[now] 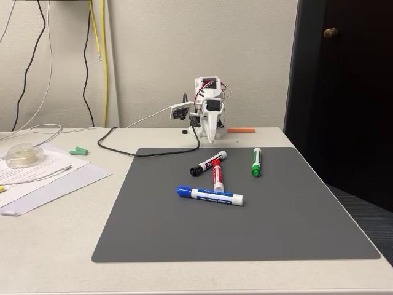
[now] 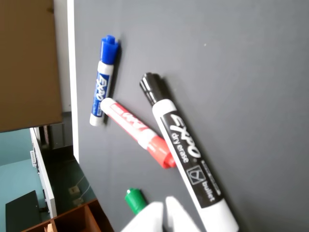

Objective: Pick up the red marker.

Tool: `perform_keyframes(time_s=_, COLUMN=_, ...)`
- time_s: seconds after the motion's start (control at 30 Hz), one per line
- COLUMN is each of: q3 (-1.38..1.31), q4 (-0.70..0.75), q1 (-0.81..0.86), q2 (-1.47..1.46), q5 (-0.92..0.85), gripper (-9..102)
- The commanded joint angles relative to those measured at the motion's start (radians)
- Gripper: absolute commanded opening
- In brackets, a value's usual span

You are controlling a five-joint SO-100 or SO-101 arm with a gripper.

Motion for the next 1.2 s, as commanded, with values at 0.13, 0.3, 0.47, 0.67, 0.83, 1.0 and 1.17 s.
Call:
perform_keyframes(time_s=0.13, q3=-0.005, q4=0.003, q1=0.006, q2=0.009, q5=0.006, gripper=0)
perform_keyframes(time_s=0.3, q3=-0.005, q4=0.003, q1=0.006, q2=0.009, q5=0.006, gripper=0)
perform_keyframes(time_s=0.47, q3=-0.005, q4=0.003, q1=0.006, q2=0.009, q5=0.006, gripper=0)
perform_keyframes(time_s=0.67, q3=-0.072, q4=-0.083, q1=0.020, q2=0.008, q5=0.012, gripper=0)
perform_keyframes(time_s=0.83, q3=-0.115, q4=-0.212, q1=0.028, q2=-0.017, q5=-0.094, gripper=0)
perform_keyframes(time_s=1.0, q3=-0.318, q4=-0.344, q1=-0.002, q2=-0.396, q5=-0.227, gripper=0)
perform_keyframes(time_s=1.17, q3=-0.699, q4=-0.295, q1=-0.023, q2=-0.827, q5=-0.364, gripper=0)
